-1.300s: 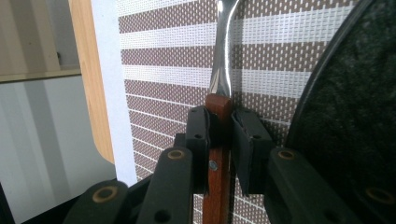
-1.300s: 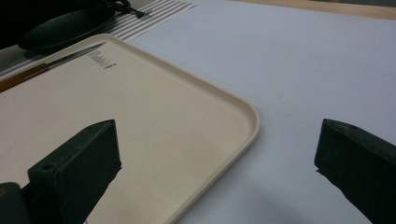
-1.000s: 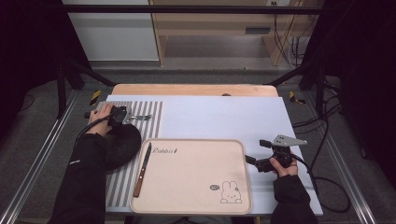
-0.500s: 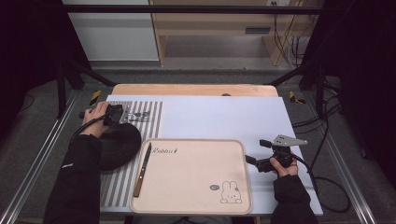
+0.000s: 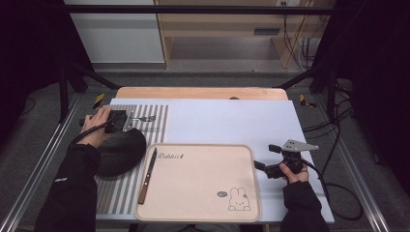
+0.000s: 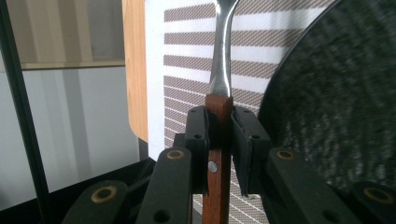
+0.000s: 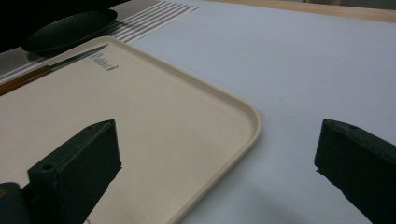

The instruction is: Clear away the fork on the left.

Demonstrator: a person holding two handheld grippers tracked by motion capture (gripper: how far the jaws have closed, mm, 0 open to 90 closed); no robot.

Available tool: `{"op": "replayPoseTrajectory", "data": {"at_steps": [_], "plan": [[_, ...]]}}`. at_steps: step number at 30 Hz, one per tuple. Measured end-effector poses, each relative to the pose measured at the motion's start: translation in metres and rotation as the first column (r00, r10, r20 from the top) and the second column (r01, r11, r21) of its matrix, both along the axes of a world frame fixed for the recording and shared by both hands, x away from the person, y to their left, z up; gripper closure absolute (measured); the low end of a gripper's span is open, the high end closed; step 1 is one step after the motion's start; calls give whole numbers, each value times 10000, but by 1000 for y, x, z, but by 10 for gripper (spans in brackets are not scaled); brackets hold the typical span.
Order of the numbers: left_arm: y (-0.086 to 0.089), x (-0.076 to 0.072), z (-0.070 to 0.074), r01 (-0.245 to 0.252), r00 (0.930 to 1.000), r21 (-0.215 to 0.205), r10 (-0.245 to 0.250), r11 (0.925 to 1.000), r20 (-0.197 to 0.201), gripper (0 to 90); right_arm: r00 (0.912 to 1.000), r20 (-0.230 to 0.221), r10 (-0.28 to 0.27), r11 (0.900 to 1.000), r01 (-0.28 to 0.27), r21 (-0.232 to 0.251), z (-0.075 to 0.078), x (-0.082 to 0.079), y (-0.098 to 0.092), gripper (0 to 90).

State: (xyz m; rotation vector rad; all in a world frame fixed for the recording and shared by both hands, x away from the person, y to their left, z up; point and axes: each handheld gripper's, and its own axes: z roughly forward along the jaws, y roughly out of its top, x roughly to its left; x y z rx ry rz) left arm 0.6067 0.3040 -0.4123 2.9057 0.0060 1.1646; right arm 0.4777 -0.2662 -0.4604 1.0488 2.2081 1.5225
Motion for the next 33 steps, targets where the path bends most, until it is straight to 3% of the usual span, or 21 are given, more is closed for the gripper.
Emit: {"op": "replayPoseTrajectory", "data": {"at_steps": [21, 33], "plan": [[-12, -40, 15, -372, 9990, -444, 382, 9983, 217, 770, 10000, -7, 4, 10000, -4, 19, 0, 0, 0, 4], [-24, -59, 19, -900, 9954, -1168, 931, 9891, 213, 770, 10000, -12, 20, 10000, -20, 13, 0, 0, 0, 4]]}}
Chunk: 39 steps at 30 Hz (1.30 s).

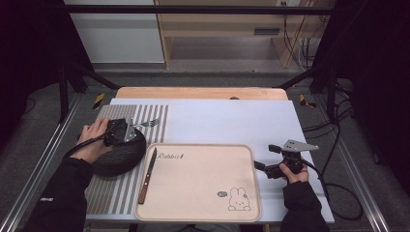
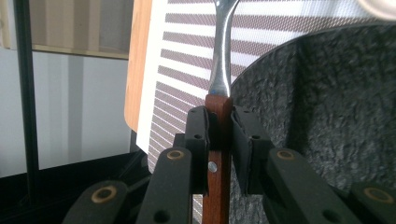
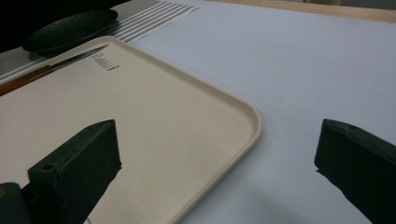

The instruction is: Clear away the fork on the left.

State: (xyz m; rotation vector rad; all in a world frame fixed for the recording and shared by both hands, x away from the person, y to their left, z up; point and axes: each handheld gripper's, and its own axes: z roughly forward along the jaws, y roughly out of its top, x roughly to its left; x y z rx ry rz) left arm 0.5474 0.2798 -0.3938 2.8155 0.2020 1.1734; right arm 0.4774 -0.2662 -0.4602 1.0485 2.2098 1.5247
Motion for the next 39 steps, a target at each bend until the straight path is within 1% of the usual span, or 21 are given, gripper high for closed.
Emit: {"op": "replayPoseTrajectory", "data": {"at_steps": [3, 4, 7, 10, 13, 19, 22, 25, 28, 32, 34, 36, 38, 39], "plan": [[-5, -5, 1, -9, 10000, -48, 9, 10000, -10, 770, 10000, 22, 3, 10000, -3, -11, 0, 0, 0, 4], [-7, -7, 2, -54, 10000, -130, 53, 9999, -63, 770, 10000, 23, 6, 10000, -6, -7, 0, 0, 0, 4], [-12, -12, 2, -63, 9999, -134, 61, 9999, -98, 770, 10000, 9, 10, 10000, -10, 2, 0, 0, 0, 4], [-17, -18, 4, -93, 9997, -365, 85, 9993, -219, 770, 10000, 11, -4, 10000, 4, 24, 1, 0, 0, 4], [-22, -24, 6, -156, 9996, -516, 144, 9985, -249, 770, 10000, 15, -8, 10000, 8, 24, 1, 0, 0, 4], [-33, -36, 10, -239, 9991, -551, 220, 9982, -351, 770, 10000, 28, 1, 10000, -1, 36, 1, -1, -1, 4], [-39, -42, 11, -397, 9984, -630, 372, 9972, -415, 770, 10000, 30, -2, 10000, 2, 39, 1, 0, -1, 4], [-43, -48, 12, -359, 9980, -828, 314, 9959, -558, 770, 10000, 29, 4, 10000, -4, 43, 1, 0, -1, 4], [-47, -53, 13, -353, 9976, -916, 296, 9952, -626, 770, 10000, 46, 8, 10000, -8, 45, 1, -1, -1, 4], [-52, -61, 15, -527, 9964, -1005, 456, 9935, -715, 770, 10000, 52, -5, 10000, 5, 80, 2, -1, -1, 4], [-53, -65, 14, -499, 9956, -1078, 408, 9929, -847, 770, 10000, 54, -5, 10000, 4, 83, 2, -1, -1, 4], [-55, -69, 14, -544, 9954, -1082, 453, 9926, -847, 770, 10000, 42, 1, 10000, -2, 67, 2, -1, -1, 4], [-56, -72, 14, -635, 9943, -1236, 521, 9903, -930, 770, 10000, 62, 5, 10000, -6, 68, 2, -1, -1, 4], [-57, -73, 14, -693, 9940, -1231, 581, 9900, -928, 770, 10000, 65, 6, 10000, -6, 83, 2, -1, -1, 4]]}}
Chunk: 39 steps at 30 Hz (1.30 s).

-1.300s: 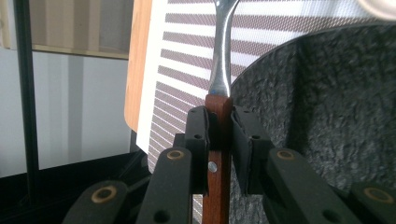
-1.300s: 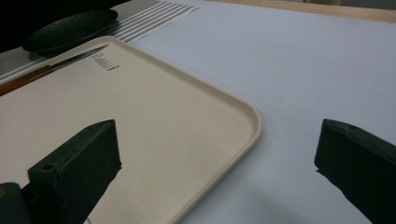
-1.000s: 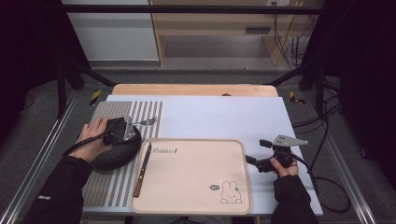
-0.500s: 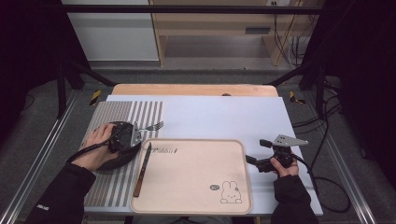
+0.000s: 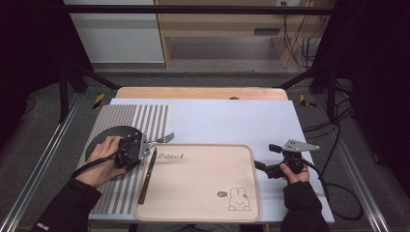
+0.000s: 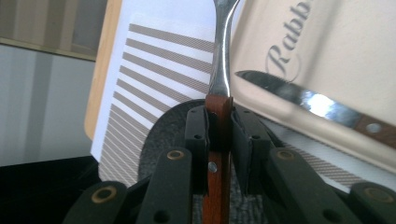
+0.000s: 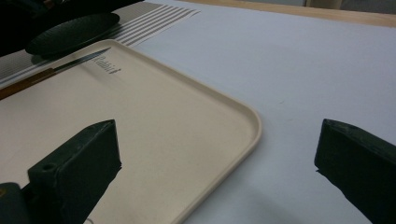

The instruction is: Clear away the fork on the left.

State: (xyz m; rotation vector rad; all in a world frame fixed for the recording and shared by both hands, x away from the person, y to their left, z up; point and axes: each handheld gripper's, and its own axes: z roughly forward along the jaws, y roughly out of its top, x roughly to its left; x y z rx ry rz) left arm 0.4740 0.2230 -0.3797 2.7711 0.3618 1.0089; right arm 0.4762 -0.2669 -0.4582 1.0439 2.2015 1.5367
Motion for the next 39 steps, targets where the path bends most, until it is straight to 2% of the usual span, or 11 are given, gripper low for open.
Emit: {"op": "replayPoseTrajectory", "data": {"at_steps": [5, 16, 31, 39], "plan": [[-2, -7, 1, -258, 9996, -291, 256, 9992, -70, 770, 10000, -21, -1, 10000, 1, -28, 0, 0, 0, 4], [-13, -23, 1, -620, 9975, -543, 600, 9966, -376, 770, 10000, -19, 8, 10000, -8, -62, -1, 0, 0, 4], [-38, -43, -1, -855, 9932, -922, 775, 9921, -866, 770, 10000, -1, 1, 10000, -1, -59, -1, 0, 1, 4], [-54, -51, -7, -681, 9915, -1040, 558, 9922, -1172, 770, 10000, 0, 4, 10000, -4, -71, -1, 0, 1, 4]]}}
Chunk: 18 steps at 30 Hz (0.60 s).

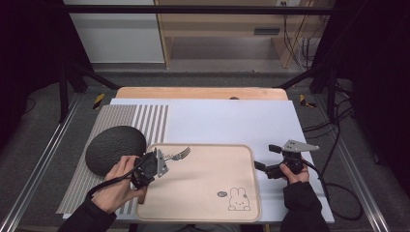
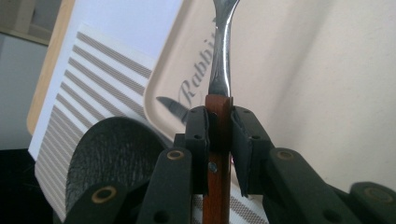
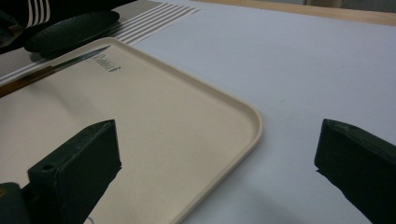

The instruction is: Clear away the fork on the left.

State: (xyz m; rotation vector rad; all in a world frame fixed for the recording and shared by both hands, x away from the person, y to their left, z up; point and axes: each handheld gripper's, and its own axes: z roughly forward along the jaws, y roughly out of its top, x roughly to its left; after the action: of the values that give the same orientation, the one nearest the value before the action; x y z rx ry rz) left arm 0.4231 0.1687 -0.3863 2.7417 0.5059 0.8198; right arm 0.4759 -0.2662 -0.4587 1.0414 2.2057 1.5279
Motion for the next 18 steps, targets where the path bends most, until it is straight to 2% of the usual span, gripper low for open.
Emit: {"op": "replayPoseTrajectory", "data": {"at_steps": [4, 8, 18], "plan": [[-9, -3, -7, 199, 9994, -227, -205, 9995, -281, 770, 10000, 12, 3, 10000, -3, -10, 0, 0, 0, 4], [-17, -6, -11, 206, 9986, -87, -210, 9998, -486, 770, 10000, 12, 4, 10000, -4, -11, 0, 0, 0, 4], [-33, -13, -21, 202, 9953, -47, -206, 9998, -945, 770, 10000, 19, 23, 10000, -23, -14, 0, 0, 0, 4]]}}
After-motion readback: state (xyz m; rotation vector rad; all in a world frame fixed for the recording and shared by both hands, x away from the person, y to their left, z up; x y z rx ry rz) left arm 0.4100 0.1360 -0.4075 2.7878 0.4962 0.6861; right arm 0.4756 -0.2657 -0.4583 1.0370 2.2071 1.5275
